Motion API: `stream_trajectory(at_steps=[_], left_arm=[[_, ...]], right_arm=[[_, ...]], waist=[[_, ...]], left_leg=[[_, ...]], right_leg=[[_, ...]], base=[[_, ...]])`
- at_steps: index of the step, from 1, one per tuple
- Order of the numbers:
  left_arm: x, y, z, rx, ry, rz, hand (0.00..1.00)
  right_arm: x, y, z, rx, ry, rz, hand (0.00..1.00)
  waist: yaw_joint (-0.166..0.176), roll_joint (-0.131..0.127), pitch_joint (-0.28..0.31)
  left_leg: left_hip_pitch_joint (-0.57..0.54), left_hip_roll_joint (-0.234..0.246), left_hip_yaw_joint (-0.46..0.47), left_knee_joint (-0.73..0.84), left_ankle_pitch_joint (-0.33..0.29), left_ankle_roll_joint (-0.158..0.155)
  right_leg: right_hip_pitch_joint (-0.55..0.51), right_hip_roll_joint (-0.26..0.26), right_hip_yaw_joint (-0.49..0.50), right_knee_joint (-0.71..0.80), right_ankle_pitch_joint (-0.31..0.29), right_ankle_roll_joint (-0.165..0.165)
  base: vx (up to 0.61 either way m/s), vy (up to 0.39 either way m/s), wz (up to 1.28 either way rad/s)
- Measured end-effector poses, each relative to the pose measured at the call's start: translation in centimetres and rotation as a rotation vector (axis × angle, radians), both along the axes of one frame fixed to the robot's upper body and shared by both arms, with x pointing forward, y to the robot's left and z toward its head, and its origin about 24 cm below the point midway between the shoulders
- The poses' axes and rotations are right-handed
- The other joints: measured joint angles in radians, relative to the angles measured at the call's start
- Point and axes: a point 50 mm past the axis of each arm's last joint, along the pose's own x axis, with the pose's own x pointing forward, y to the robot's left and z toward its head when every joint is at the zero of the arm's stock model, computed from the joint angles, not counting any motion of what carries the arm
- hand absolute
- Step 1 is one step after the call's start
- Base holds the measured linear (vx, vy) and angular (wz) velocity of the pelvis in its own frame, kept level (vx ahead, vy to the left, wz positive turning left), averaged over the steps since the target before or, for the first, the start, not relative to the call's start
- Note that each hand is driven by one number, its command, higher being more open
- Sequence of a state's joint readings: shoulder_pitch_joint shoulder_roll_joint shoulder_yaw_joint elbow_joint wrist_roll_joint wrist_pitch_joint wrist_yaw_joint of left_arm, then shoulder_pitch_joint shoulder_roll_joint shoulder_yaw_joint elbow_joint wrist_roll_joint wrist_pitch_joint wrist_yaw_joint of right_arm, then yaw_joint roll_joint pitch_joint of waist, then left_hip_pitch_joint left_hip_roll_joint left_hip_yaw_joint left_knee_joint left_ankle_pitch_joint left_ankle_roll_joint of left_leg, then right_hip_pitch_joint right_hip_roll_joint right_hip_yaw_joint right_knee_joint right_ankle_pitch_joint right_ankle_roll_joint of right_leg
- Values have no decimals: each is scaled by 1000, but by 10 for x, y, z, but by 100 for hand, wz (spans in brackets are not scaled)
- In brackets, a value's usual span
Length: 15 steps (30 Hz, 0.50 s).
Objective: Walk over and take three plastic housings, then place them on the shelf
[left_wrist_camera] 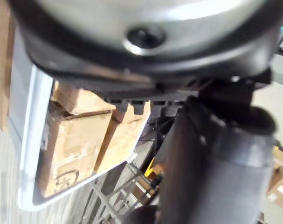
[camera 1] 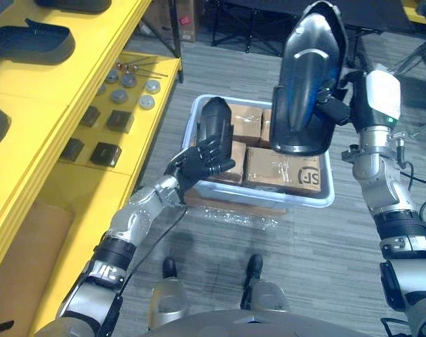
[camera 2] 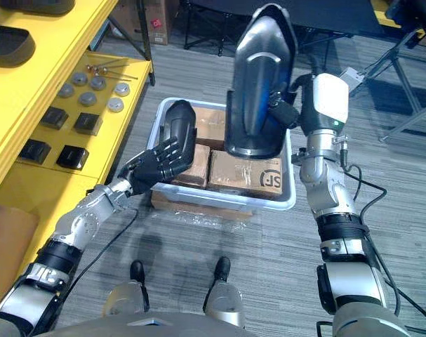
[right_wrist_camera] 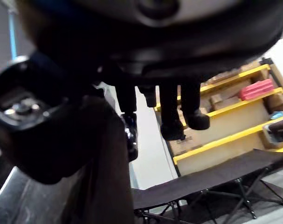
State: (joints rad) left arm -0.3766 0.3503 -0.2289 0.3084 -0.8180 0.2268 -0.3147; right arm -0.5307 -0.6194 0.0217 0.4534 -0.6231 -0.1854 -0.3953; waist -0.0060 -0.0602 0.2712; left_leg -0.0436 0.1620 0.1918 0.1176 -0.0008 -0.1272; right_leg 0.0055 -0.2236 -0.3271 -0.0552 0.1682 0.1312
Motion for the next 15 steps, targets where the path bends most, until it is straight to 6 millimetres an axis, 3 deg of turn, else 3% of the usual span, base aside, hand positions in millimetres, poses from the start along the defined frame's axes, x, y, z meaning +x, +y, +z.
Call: stream_trajectory(at_steps=[5,8,10,15], left_arm=[[1,-15,12,-192,-24,-92,100],[-2,-29,14,-333,-9,-125,100],[-4,-39,15,-407,3,-147,100],[-5,-47,16,-454,9,-158,100]], right_arm=[[-1,18,-6,-43,4,131,0],[-2,35,-18,-54,23,201,0],[-6,47,-37,-27,64,252,0],[-13,56,-57,-1,122,289,0]], waist=[[-3,5,-22],[-4,11,-42],[-4,14,-64],[-4,16,-67]], left_leg=[[1,-2,-2,-2,0,0],[11,-4,-5,-4,0,0],[18,-8,-10,-23,9,0],[28,-12,-23,-59,30,-1]], right_leg=[[1,-1,1,-1,1,0],[13,-2,-2,-4,1,0],[20,-3,-10,-12,1,1],[26,-3,-25,-16,2,1]], base=[[-4,2,0],[-5,5,2],[-14,-1,8],[-13,0,9]])
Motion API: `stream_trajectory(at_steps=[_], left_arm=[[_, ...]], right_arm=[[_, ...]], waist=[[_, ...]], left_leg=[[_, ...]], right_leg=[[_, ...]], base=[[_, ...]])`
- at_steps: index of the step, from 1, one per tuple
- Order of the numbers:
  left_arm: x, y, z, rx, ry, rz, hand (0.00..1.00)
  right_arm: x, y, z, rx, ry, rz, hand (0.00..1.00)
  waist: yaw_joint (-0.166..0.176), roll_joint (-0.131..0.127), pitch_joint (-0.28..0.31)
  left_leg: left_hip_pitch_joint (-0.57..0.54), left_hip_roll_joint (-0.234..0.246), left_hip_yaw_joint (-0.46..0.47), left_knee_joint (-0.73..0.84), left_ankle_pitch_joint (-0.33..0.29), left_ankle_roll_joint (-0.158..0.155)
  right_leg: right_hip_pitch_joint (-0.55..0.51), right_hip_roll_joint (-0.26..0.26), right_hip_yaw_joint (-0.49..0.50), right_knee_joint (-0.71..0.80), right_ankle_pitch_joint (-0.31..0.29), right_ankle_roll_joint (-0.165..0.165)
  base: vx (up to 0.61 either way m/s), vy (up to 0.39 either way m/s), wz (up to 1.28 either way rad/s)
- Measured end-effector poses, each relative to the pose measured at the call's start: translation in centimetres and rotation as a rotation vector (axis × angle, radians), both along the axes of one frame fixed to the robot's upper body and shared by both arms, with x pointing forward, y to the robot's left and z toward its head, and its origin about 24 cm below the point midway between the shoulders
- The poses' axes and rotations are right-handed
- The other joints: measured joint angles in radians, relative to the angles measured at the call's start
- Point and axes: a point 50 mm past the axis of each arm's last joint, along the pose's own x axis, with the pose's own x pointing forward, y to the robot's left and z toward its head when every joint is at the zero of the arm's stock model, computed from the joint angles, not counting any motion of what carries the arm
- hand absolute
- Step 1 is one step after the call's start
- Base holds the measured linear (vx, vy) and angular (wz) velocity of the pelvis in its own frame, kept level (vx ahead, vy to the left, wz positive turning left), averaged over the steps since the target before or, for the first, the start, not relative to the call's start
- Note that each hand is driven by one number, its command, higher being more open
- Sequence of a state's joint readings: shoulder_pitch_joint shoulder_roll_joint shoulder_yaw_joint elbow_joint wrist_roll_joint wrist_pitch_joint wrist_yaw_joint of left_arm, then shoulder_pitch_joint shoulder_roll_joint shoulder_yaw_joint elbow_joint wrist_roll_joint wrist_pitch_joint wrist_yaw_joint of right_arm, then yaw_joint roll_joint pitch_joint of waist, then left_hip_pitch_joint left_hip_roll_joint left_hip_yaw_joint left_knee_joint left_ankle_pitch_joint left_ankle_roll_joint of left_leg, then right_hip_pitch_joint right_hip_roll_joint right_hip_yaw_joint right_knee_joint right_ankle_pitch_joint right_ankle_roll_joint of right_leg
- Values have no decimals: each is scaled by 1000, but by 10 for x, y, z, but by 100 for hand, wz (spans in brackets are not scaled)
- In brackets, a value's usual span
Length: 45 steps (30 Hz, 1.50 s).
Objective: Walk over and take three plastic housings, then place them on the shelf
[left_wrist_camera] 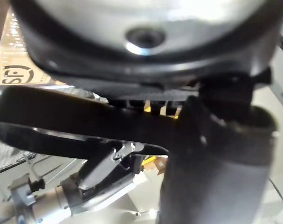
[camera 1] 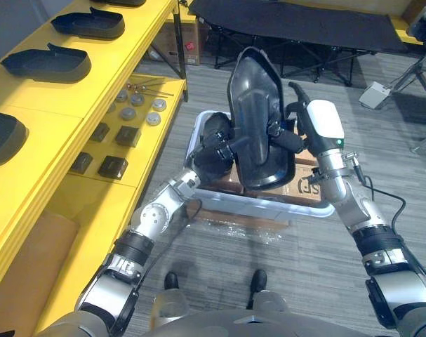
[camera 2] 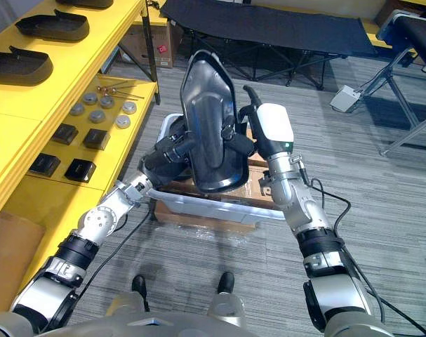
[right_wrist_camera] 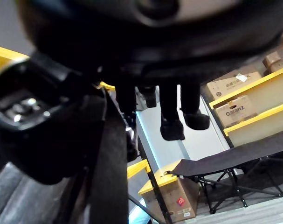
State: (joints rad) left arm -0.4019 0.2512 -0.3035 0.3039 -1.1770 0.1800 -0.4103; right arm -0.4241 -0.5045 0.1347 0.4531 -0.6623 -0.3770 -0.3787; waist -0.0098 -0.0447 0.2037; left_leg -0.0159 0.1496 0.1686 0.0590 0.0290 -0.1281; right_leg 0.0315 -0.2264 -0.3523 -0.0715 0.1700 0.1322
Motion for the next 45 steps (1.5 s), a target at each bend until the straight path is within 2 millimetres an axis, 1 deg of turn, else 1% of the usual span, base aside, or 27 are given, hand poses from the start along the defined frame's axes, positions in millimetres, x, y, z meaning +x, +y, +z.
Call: stream_trajectory(at_steps=[4,7,9,12,13,16,20,22,25,27,30,41,42,45], left_arm=[[-1,-3,-2,10,15,-3,100],[-3,-8,-7,51,48,3,100],[-5,-10,-12,110,55,14,100],[-7,-15,-14,249,8,21,100],[-8,-16,-13,303,-15,30,0],[-9,-18,-19,443,-41,49,0],[-16,-22,-30,502,-14,33,0],[-19,-20,-35,507,12,41,0],[-19,-15,-40,535,46,78,0],[-16,-4,-42,563,59,112,0],[-17,-4,-42,564,44,106,0],[-29,2,-57,510,119,135,0],[-32,3,-59,490,141,136,0],[-37,6,-64,474,162,154,0]], right_arm=[[-2,12,-9,28,21,31,0],[-4,25,-17,37,42,68,0],[-5,34,-21,46,59,94,0],[-7,33,-27,72,84,86,0],[-7,33,-27,76,88,81,0],[-7,33,-28,111,96,78,0],[-7,34,-28,124,92,79,0],[-10,35,-32,121,103,86,0],[-15,40,-30,148,84,108,0],[-18,48,-27,152,62,153,0],[-21,47,-32,158,78,149,0],[-29,54,-46,200,121,151,0],[-31,55,-49,204,126,150,100],[-34,58,-54,209,132,152,100]], waist=[[4,1,0],[7,4,-2],[8,7,-4],[16,14,-8],[18,15,-8],[23,19,-11],[25,27,-17],[22,32,-21],[18,34,-22],[9,34,-22],[17,32,-30],[8,23,-41],[9,21,-42],[10,20,-42]], left_leg=[[10,-1,0,-12,4,-1],[9,-2,-5,-13,4,0],[9,-2,-9,-14,9,0],[9,-4,-15,-14,9,0],[10,-4,-17,-14,9,0],[13,-4,-20,-14,11,0],[15,-4,-24,-15,12,0],[24,-4,-21,-27,16,-1],[25,-3,-20,-31,17,-1],[26,-3,-18,-31,17,-1],[27,-3,-16,-32,17,-1],[44,-3,-7,-33,16,-1],[44,-3,-7,-33,17,-1],[54,-3,-7,-36,17,-1]], right_leg=[[5,0,-2,0,0,0],[6,0,-5,-1,0,0],[8,0,-9,-2,0,0],[16,-1,-18,-5,0,0],[19,-1,-20,-5,0,0],[24,-1,-22,-6,0,0],[24,0,-21,-6,0,0],[26,0,-19,-6,0,0],[24,1,-17,-6,-1,-1],[23,1,-15,-6,-1,-1],[23,1,-14,-6,-1,-1],[32,1,-7,-6,-1,0],[33,1,-7,-6,-1,0],[42,1,-8,-6,-1,0]], base=[[0,0,0],[3,1,1],[9,3,5],[3,6,8],[-2,6,9],[-4,3,1],[0,0,0],[-4,2,-2],[0,0,0],[0,0,0],[0,0,0],[1,2,-2],[0,0,0],[0,0,0]])
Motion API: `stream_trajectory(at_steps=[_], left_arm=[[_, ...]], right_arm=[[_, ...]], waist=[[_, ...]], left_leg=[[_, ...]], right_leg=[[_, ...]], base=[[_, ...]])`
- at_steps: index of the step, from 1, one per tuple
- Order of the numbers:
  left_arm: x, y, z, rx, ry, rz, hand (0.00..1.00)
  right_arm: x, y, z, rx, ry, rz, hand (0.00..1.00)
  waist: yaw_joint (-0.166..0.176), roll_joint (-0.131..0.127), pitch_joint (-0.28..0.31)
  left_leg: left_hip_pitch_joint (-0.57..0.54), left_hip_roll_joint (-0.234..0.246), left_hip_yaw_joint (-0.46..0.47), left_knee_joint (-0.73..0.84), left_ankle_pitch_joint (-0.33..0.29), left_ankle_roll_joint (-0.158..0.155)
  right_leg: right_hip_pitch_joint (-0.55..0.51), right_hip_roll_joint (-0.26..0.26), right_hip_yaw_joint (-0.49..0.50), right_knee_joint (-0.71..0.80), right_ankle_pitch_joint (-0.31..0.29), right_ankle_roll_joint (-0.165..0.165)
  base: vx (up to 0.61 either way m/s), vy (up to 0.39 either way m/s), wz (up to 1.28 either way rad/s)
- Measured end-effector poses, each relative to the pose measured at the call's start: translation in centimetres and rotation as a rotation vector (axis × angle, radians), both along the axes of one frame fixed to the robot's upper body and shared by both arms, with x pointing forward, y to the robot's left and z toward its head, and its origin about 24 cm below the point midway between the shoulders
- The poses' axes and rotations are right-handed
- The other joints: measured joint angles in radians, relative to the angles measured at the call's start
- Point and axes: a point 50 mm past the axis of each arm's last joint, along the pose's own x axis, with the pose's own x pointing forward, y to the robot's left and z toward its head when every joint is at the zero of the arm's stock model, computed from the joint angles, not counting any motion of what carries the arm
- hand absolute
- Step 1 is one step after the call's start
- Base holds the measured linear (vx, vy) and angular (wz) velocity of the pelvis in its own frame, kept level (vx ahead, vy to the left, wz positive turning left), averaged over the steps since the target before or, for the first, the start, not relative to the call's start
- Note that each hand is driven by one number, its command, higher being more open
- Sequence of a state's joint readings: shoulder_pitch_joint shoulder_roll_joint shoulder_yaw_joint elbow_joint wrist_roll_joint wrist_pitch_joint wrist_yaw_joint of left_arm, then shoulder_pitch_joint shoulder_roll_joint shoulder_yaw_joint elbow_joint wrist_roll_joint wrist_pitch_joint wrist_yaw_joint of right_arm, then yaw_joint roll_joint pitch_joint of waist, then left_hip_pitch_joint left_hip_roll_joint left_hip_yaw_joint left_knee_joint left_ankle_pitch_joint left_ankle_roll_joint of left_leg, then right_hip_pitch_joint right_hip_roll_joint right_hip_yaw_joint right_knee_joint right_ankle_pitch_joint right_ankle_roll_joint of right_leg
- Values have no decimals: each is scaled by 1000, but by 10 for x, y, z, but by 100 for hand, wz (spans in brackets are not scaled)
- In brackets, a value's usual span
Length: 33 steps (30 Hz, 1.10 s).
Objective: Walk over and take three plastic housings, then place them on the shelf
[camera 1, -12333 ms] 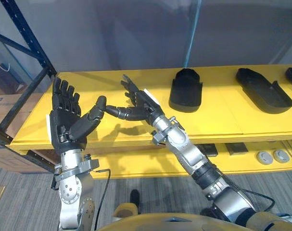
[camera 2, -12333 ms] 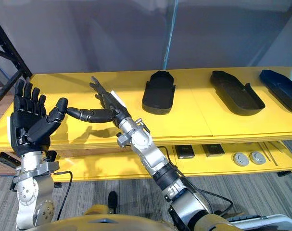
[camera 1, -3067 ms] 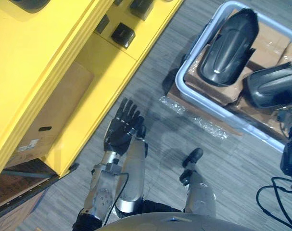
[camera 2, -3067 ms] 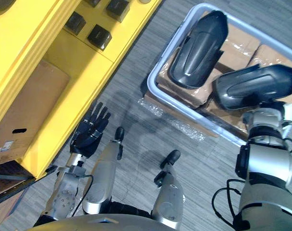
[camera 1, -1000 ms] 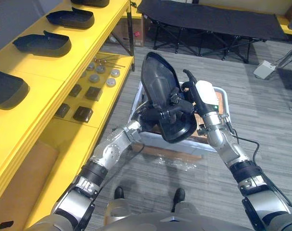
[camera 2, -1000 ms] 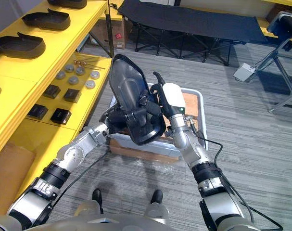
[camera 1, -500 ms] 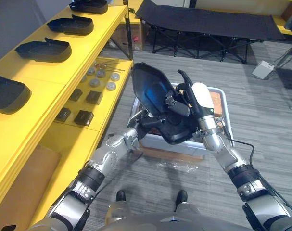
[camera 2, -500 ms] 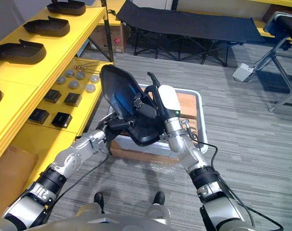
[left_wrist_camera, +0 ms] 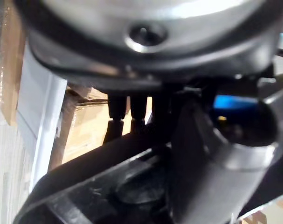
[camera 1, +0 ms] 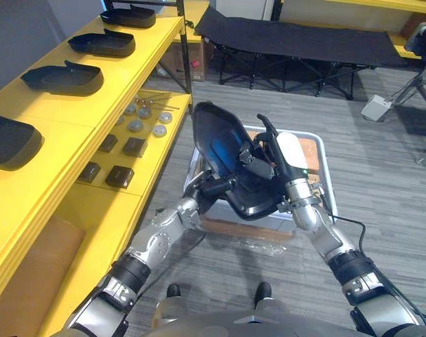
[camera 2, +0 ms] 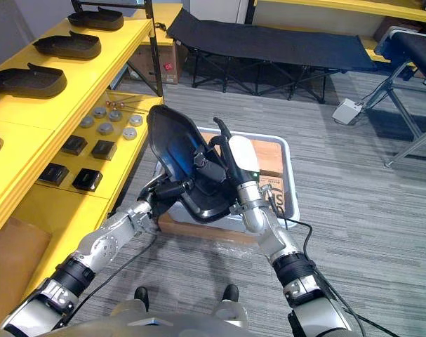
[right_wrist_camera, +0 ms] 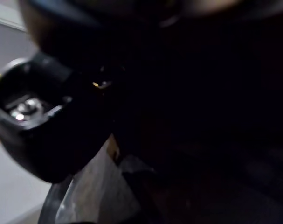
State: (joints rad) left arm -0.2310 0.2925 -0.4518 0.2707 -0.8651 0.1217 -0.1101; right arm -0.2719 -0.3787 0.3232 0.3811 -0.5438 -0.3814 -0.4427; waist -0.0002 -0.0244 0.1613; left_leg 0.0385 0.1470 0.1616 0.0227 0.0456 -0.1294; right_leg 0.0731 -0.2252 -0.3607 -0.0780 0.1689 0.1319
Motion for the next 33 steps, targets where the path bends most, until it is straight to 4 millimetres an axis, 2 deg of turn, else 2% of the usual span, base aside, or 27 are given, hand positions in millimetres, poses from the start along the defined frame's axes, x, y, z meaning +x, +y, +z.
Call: stream_trajectory(at_steps=[4,8,10,13,16,19,21,26,29,33], left_arm=[[1,3,2,-27,-24,62,0],[10,4,18,-153,-89,179,0],[11,5,34,-199,-157,195,0],[4,4,52,-278,-236,227,0],[3,2,64,-277,-315,264,0],[2,7,73,-215,-382,349,0],[-5,27,69,-139,-398,493,0],[-20,63,54,24,-373,749,0],[-31,80,55,29,-381,867,0],[-50,89,78,-38,-523,949,0]], right_arm=[[-8,2,-5,69,-23,-29,100],[-16,8,-3,206,-59,-56,100],[-20,15,12,306,-125,-20,100],[-25,16,29,405,-195,44,100],[-29,13,36,464,-208,74,100],[-39,-2,39,538,-210,44,100],[-48,-17,39,585,-221,-13,100],[-66,-54,36,627,-257,-191,100],[-81,-67,24,671,-207,-291,100],[-102,-81,-9,891,-18,-459,100]], waist=[[9,-8,-4],[15,-19,-11],[16,-19,-11],[17,-19,-12],[20,-19,-13],[17,-12,-20],[-5,-2,-26],[-25,14,-35],[-32,16,-37],[-33,19,-39]], left_leg=[[8,0,1,-11,2,-2],[9,1,0,-10,2,-2],[11,0,2,-10,2,-2],[28,0,11,-13,2,-2],[41,0,18,-21,2,-3],[45,-1,22,-34,3,-4],[59,-1,27,-51,6,-9],[63,0,45,-64,10,-9],[62,2,57,-64,8,-11],[55,2,63,-66,5,-12]], right_leg=[[3,0,-3,0,-2,-1],[5,0,-5,0,-3,-2],[5,1,-4,0,-3,-2],[16,0,2,0,-3,-2],[18,0,5,0,-5,-4],[14,1,4,0,-14,-13],[14,2,10,0,-17,-13],[-1,4,25,0,-17,-12],[-6,7,38,0,-13,-6],[-17,6,43,0,-15,-6]], base=[[0,0,0],[0,0,0],[0,0,0],[12,13,-7],[-11,13,-4],[1,5,-2],[14,12,-8],[23,12,-10],[34,12,-12],[3,9,-4]])
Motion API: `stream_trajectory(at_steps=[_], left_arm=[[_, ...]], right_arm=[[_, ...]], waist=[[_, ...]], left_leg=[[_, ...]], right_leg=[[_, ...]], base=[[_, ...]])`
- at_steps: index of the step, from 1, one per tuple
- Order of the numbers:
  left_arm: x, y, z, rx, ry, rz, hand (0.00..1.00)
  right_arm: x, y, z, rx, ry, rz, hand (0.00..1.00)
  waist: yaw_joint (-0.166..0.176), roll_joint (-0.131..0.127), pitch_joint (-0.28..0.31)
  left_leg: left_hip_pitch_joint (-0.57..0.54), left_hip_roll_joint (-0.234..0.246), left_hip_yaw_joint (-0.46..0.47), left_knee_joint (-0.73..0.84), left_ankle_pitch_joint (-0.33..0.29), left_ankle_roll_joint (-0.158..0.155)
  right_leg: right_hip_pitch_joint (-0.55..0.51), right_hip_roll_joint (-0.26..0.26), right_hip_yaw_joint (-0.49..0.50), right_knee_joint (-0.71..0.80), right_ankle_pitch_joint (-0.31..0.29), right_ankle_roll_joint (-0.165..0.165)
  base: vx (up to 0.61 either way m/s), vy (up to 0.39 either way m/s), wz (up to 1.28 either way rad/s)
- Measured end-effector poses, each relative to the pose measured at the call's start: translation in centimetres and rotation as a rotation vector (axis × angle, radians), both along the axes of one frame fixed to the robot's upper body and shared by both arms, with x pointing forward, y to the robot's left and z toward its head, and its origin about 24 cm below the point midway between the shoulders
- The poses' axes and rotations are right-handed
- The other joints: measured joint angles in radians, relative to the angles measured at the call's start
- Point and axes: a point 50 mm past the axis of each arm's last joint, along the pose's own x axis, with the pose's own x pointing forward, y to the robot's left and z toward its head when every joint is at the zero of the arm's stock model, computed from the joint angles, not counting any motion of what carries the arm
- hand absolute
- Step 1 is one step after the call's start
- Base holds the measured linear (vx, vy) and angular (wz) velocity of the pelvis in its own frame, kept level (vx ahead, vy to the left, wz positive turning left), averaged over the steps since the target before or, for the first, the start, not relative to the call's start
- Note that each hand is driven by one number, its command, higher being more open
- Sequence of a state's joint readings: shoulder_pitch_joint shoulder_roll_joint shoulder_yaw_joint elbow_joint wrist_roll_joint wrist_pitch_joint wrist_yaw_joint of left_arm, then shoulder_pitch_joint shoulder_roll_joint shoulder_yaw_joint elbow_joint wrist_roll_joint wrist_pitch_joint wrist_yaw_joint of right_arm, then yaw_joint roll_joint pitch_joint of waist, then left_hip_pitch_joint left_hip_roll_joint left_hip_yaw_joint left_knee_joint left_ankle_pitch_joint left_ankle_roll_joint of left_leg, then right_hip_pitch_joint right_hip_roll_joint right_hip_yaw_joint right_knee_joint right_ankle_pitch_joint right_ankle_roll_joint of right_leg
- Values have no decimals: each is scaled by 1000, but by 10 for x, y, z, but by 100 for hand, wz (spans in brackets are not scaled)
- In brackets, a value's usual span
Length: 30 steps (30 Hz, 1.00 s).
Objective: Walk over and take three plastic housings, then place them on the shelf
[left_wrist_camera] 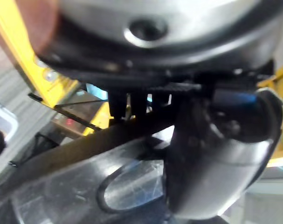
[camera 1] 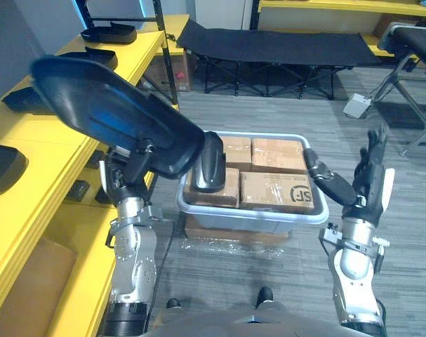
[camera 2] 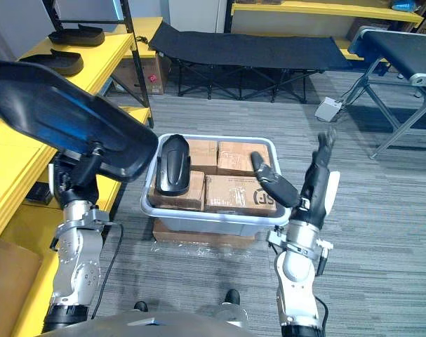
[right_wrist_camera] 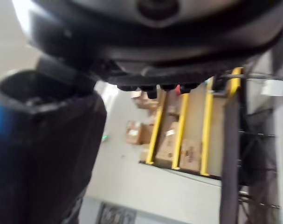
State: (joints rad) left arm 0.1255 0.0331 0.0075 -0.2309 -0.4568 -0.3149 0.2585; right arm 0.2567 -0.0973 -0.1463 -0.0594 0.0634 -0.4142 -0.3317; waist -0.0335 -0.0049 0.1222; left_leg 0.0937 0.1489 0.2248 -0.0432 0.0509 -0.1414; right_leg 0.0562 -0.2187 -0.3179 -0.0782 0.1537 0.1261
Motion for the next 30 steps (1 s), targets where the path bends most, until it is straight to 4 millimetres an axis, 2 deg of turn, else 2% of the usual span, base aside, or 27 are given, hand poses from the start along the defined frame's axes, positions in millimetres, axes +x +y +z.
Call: stream_trajectory(at_steps=[4,6,10,14,17,19,22,25,29,30], left_arm=[[-19,11,11,82,-45,141,0],[-24,15,10,100,-31,177,0],[-36,25,1,164,34,246,0],[-44,33,-1,233,71,309,0],[-59,43,4,267,80,378,0],[-68,53,6,306,91,448,0],[-83,66,3,317,134,527,0],[-99,76,-4,322,192,590,0],[-108,76,-9,334,227,566,0],[-108,75,-9,350,225,546,0]], right_arm=[[-21,-5,-24,158,115,-17,100],[-21,-6,-26,183,126,12,100],[-17,0,-29,229,146,199,100],[-5,22,-29,251,148,391,100],[5,42,-28,243,159,542,100],[12,58,-31,248,171,636,100],[22,72,-32,252,173,696,100],[33,76,-27,245,153,708,100],[34,72,-31,244,170,668,100],[33,71,-32,235,176,652,100]], waist=[[-6,27,-16],[-10,33,-19],[-7,43,-24],[34,49,-25],[65,50,-25],[103,50,-25],[147,48,-26],[177,43,-26],[188,41,-25],[179,42,-25]], left_leg=[[-1,-1,1,-1,-4,0],[-1,-1,0,0,-5,0],[-29,-1,-34,5,-11,-1],[-70,-3,-113,6,6,1],[-87,-6,-160,9,18,2],[-89,-11,-199,9,19,2],[-91,-19,-241,11,19,2],[-112,-26,-283,29,19,2],[-134,-38,-331,42,25,8],[-156,-32,-307,46,14,34]], right_leg=[[0,-1,0,0,-4,2],[1,-1,-1,0,-7,2],[3,-2,-37,0,-17,1],[20,-2,-118,0,-24,0],[39,-2,-167,0,-27,6],[63,-2,-207,0,-38,11],[93,-4,-252,0,-50,17],[110,-4,-292,0,-58,21],[164,-4,-378,3,-74,29],[176,-4,-424,14,-87,34]], base=[[0,0,0],[-6,3,3],[-23,2,25],[-5,-6,53],[15,-12,52],[12,-15,50],[16,-13,47],[4,-14,40],[-17,-33,61],[-56,-39,116]])
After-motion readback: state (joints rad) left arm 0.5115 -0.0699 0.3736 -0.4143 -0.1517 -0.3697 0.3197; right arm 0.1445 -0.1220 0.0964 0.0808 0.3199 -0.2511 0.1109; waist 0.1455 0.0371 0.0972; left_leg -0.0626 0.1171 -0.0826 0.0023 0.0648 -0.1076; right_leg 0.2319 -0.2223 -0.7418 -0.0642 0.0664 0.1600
